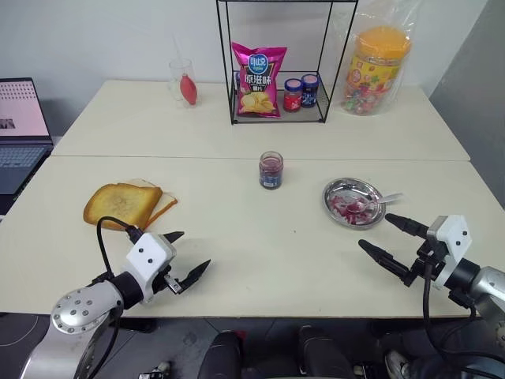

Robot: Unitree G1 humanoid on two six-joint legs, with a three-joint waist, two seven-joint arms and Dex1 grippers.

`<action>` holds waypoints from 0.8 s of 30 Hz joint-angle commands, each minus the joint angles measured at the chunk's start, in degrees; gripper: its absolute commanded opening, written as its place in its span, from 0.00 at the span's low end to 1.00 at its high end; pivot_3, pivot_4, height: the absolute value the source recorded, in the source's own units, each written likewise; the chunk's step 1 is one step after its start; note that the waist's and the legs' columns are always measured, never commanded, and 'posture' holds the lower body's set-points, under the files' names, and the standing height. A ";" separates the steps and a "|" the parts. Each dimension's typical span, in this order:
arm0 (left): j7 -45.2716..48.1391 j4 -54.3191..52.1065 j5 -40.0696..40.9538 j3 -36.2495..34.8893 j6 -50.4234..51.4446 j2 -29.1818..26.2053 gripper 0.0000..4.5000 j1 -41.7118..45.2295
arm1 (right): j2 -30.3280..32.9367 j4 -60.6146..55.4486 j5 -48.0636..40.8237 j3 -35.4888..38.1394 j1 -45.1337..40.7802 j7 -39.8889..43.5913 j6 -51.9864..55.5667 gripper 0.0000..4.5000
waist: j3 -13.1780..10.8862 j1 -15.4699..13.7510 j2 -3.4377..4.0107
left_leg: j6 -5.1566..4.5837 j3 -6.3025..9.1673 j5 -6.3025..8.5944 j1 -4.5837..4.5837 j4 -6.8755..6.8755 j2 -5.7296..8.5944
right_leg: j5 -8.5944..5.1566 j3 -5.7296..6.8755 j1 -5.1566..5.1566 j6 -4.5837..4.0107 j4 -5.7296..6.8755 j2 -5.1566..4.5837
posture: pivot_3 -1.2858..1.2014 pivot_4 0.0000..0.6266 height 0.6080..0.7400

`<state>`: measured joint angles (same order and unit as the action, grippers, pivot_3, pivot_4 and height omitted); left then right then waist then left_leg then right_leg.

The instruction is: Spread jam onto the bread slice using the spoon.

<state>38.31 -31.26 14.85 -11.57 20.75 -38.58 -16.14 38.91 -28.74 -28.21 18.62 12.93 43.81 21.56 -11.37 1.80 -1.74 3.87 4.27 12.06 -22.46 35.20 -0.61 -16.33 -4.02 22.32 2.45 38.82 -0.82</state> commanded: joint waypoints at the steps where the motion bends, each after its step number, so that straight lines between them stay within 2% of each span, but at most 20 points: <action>1: -0.15 -2.72 0.53 -0.14 -0.21 0.16 1.00 0.56 | 0.18 -0.16 0.15 0.57 -0.14 0.55 -1.56 0.99 | 0.00 0.00 0.00 | 0.00 0.00 0.00 0.00 0.00 0.00 | 0.00 0.00 0.00 0.00 0.00 0.00 | 0.52 0.24 1.00; 8: -0.73 -3.73 0.78 0.45 1.40 0.27 1.00 1.40 | -0.26 1.31 0.76 0.20 0.57 1.32 -3.28 0.99 | 0.00 0.00 0.00 | 0.00 0.00 0.00 0.00 0.00 0.00 | 0.00 0.00 0.00 0.00 0.00 0.00 | 0.52 0.24 1.00; 15: 0.03 -3.27 -0.66 1.24 -1.62 0.01 1.00 1.83 | -0.44 1.80 1.12 -0.25 0.88 1.56 -4.25 0.99 | 0.00 0.01 0.00 | 0.00 0.00 0.00 0.00 0.00 0.01 | 0.00 0.00 0.00 0.00 0.00 0.00 | 0.52 0.24 1.00; 21: 2.07 -3.90 4.32 -0.33 -2.18 1.19 1.00 2.10 | -0.56 2.33 1.31 -0.17 0.88 1.66 -5.06 0.99 | 0.00 0.01 0.00 | 0.00 0.00 0.00 0.00 0.00 0.00 | 0.00 -0.01 0.00 0.00 0.00 0.00 | 0.52 0.24 1.00; 24: 0.92 -3.30 3.20 -0.33 -3.21 1.63 1.00 2.58 | -0.56 2.46 1.36 -0.30 0.90 1.79 -5.37 0.99 | 0.00 0.01 0.00 | 0.00 0.00 0.00 0.00 0.00 0.00 | 0.00 0.00 0.00 0.00 0.00 0.00 | 0.52 0.24 1.00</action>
<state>39.87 -33.20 17.89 -10.63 19.24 -37.43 -14.24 38.29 -25.71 -26.99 17.85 13.93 45.05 17.65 -11.37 1.80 -1.74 3.87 4.27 12.06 -22.46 35.20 -0.60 -16.33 -4.01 22.32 2.46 38.82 -0.82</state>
